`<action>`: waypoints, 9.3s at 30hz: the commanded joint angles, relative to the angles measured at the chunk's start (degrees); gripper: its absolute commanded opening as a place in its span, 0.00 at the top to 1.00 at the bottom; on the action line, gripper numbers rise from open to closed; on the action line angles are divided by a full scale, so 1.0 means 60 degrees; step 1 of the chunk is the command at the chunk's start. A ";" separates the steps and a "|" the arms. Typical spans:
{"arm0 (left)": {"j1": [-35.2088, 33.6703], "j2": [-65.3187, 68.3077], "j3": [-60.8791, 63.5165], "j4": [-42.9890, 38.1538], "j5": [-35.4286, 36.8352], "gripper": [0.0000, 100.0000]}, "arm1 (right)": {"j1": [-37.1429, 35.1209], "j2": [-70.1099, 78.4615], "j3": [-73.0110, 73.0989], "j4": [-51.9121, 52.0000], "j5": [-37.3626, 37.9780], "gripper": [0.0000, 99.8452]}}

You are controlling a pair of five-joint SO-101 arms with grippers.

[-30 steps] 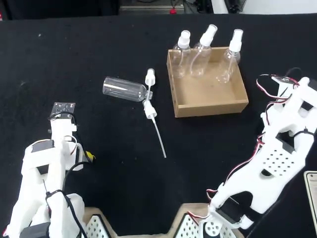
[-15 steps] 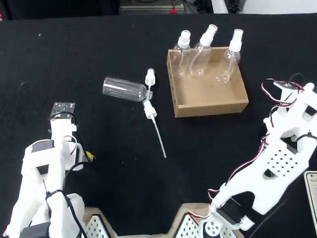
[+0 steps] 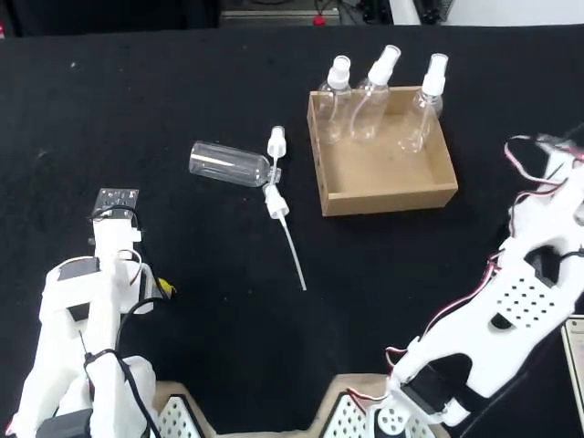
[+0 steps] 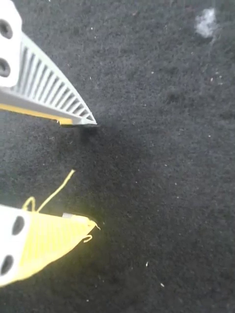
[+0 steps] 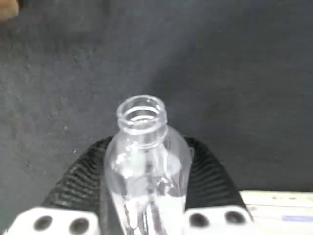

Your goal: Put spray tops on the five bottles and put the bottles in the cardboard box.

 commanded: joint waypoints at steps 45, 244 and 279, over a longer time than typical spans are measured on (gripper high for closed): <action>0.6674 0.4952 -0.7289 -0.2256 0.6051 0.72 | 0.0982 -1.2183 1.2007 -0.3722 0.0059 0.99; 0.0300 1.3817 -1.7531 0.7634 -0.3736 0.75 | 0.0073 -1.2256 1.2315 -0.3619 -0.0205 0.99; 0.0095 1.3553 -1.7223 0.8322 -0.4440 0.70 | 0.0674 -1.2256 1.2315 -0.3634 0.0264 0.99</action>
